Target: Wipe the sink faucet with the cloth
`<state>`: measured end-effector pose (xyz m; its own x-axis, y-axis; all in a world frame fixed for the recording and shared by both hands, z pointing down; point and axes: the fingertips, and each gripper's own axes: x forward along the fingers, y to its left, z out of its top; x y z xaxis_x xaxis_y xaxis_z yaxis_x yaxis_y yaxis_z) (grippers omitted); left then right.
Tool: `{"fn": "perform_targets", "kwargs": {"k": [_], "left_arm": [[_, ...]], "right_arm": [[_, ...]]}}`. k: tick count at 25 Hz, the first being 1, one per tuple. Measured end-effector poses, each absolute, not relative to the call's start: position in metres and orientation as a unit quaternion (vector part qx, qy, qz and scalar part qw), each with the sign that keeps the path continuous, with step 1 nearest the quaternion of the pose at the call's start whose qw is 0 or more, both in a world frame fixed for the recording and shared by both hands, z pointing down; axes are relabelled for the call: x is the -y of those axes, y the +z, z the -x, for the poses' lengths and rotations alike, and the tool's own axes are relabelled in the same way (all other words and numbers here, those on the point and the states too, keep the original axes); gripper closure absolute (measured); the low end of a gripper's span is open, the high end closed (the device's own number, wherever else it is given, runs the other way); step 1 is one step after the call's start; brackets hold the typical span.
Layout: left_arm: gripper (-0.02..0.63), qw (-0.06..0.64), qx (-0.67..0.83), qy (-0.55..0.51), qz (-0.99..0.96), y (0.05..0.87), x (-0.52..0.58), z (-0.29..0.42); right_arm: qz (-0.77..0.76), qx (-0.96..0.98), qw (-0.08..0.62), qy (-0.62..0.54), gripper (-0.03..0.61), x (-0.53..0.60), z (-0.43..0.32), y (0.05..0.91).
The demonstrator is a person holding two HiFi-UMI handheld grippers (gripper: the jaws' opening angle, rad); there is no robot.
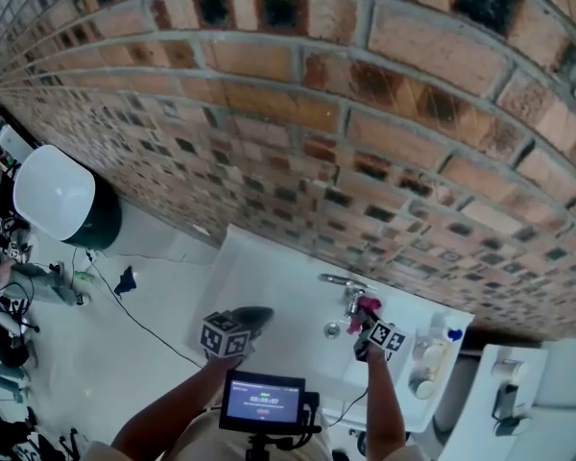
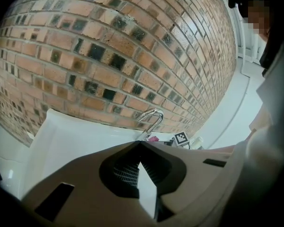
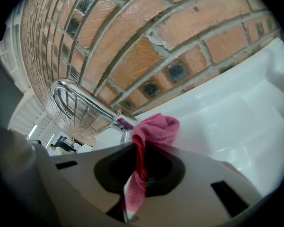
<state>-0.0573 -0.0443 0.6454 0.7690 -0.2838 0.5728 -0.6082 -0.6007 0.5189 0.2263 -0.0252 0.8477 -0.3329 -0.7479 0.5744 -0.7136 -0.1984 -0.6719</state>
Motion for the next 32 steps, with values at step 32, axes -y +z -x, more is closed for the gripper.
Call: {"fn": "perform_targets", "kwargs": {"k": [32], "left_arm": [[0.614,0.378,0.237,0.227,-0.866,0.658,0.044,0.036]], "right_arm": [[0.583,-0.624,0.022,-0.520,0.532,0.021,-0.234,0.850]]}}
